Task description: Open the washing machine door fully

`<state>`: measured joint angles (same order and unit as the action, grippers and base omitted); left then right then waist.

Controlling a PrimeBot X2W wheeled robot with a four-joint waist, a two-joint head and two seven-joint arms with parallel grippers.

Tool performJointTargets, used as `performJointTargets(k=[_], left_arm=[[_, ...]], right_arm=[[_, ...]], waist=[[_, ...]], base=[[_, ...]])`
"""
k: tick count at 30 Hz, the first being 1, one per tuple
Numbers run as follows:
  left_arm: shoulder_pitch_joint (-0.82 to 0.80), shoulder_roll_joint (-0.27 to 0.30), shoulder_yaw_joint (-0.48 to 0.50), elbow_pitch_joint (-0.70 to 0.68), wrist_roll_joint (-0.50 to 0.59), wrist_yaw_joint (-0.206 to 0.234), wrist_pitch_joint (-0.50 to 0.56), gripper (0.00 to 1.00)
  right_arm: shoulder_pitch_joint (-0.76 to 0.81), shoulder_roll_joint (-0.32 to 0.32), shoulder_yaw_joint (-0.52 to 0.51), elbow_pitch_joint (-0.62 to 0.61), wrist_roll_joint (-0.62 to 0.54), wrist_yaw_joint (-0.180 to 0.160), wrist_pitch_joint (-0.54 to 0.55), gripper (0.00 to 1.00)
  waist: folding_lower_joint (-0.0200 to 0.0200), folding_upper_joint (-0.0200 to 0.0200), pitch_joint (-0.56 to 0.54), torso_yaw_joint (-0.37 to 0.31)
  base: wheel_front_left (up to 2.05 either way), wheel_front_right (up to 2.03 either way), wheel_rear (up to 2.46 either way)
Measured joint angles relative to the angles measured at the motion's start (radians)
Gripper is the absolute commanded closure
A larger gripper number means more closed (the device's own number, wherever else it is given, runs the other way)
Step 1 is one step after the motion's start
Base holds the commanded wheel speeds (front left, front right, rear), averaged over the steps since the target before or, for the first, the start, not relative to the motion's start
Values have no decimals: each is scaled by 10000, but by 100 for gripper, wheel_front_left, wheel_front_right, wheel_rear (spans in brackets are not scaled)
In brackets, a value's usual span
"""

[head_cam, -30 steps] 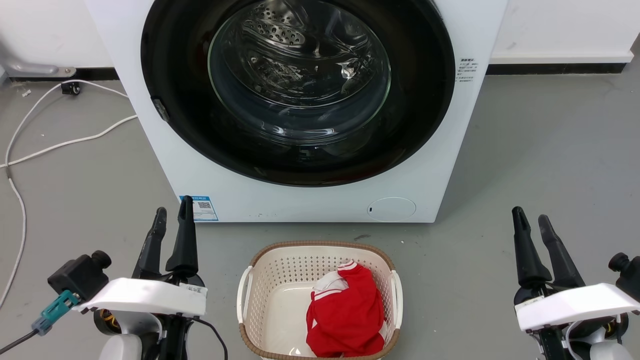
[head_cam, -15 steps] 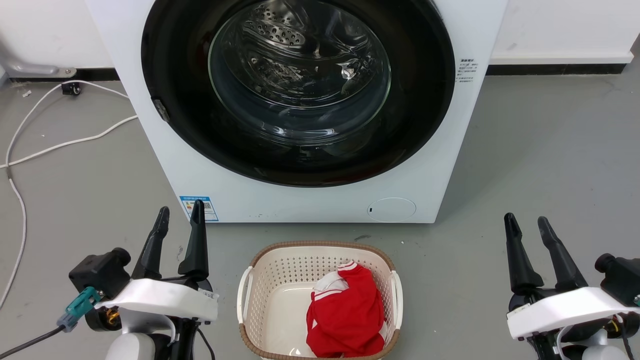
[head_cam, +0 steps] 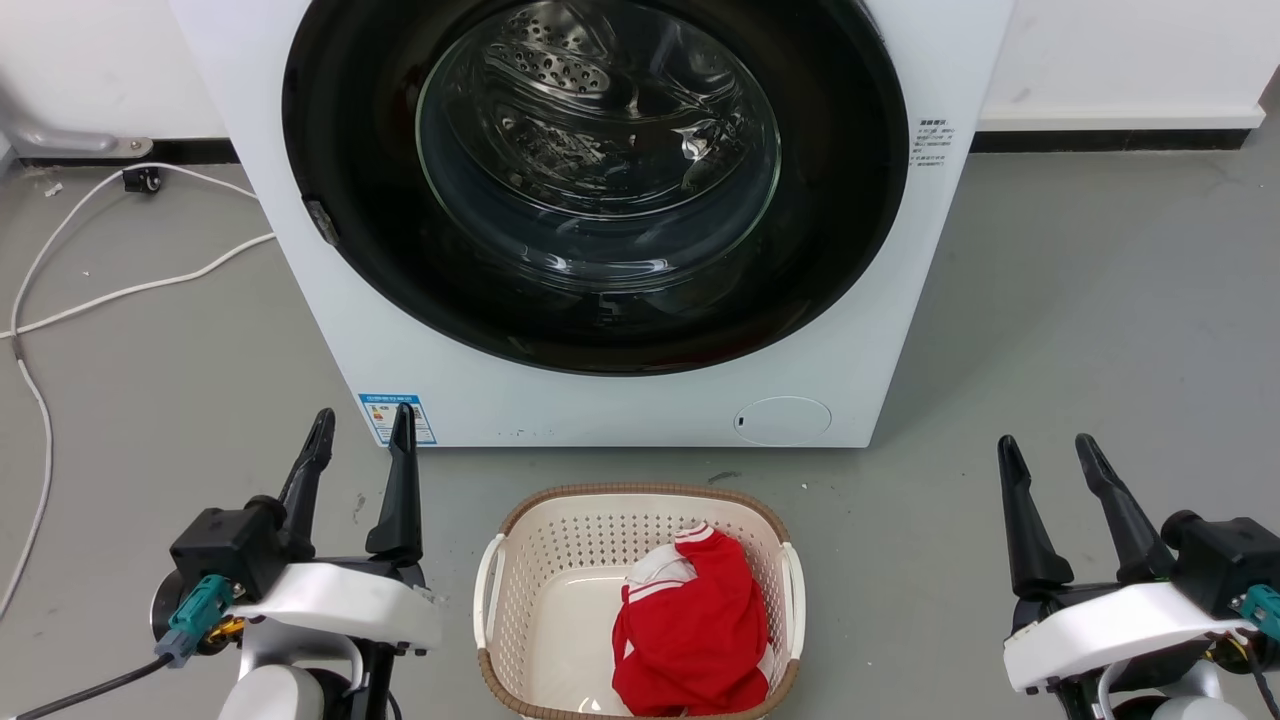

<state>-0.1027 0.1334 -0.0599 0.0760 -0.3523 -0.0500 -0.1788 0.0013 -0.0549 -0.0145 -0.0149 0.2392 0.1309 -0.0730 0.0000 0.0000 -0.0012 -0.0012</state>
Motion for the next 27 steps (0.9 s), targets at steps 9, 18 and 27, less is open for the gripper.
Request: performJointTargets(k=[9, 18, 27], left_arm=[[-8, 88, -123, 65, 717, 153, -186, 0], [-18, 100, -155, 71, 1306, 247, -372, 0], [-9, 8, -4, 155, 1687, 244, -546, 0]], right_arm=[[46, 6, 65, -88, -715, 0, 29, 0], [105, 10, 75, -136, -1365, 0, 31, 0], [215, 17, 35, -186, -1641, 0, -21, 0]], waist=[[0, 0, -6, -13], [0, 0, -8, -20], [0, 0, -14, -23]], base=[[0, 0, 0], [0, 0, 0], [0, 0, 0]])
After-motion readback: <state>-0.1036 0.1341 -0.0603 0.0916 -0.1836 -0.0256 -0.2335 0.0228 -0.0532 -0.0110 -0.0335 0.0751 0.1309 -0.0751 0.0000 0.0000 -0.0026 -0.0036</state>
